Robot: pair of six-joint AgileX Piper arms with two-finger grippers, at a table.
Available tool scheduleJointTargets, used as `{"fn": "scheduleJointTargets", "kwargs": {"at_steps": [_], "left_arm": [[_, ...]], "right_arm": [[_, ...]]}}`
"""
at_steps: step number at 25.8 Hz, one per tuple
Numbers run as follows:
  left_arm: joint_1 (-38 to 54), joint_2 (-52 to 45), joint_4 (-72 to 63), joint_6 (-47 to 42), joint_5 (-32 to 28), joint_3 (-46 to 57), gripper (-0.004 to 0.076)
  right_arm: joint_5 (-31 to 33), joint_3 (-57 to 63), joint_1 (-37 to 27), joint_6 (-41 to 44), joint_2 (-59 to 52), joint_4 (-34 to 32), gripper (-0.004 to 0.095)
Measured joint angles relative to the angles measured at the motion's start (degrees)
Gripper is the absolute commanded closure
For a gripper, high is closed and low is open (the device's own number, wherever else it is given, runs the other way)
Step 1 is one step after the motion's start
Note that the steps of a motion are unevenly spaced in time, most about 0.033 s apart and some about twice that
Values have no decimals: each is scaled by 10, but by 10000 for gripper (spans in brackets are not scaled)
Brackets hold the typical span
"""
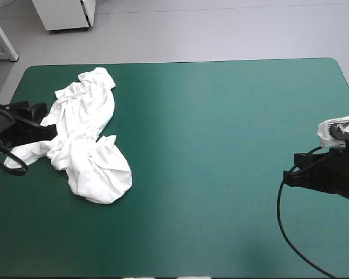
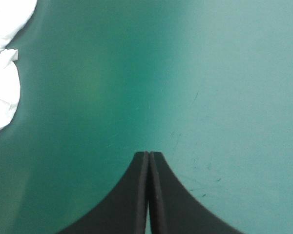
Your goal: Fold the cloth
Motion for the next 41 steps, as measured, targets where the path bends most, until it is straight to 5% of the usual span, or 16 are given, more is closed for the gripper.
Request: {"fn": "scheduleJointTargets", "kwargs": {"at_steps": [8, 18, 37, 38, 40, 41], "left_arm": [[0, 92, 37, -52, 86, -86, 251], [0, 300, 139, -60, 89, -133, 251], [3, 638, 168, -131, -14, -136, 262], [8, 643, 157, -133, -14, -141, 321], [16, 652, 138, -134, -8, -146, 638], [16, 655, 128, -133, -5, -150, 726]], "right_arm": [[-49, 0, 0, 0, 0, 0, 927], [-49, 0, 0, 0, 7, 0, 927], [-15, 0, 0, 0, 30, 0, 927], [-14, 0, 0, 0, 30, 0, 927], [-13, 0, 0, 0, 30, 0, 927], [-13, 0, 0, 0, 30, 0, 927]]}}
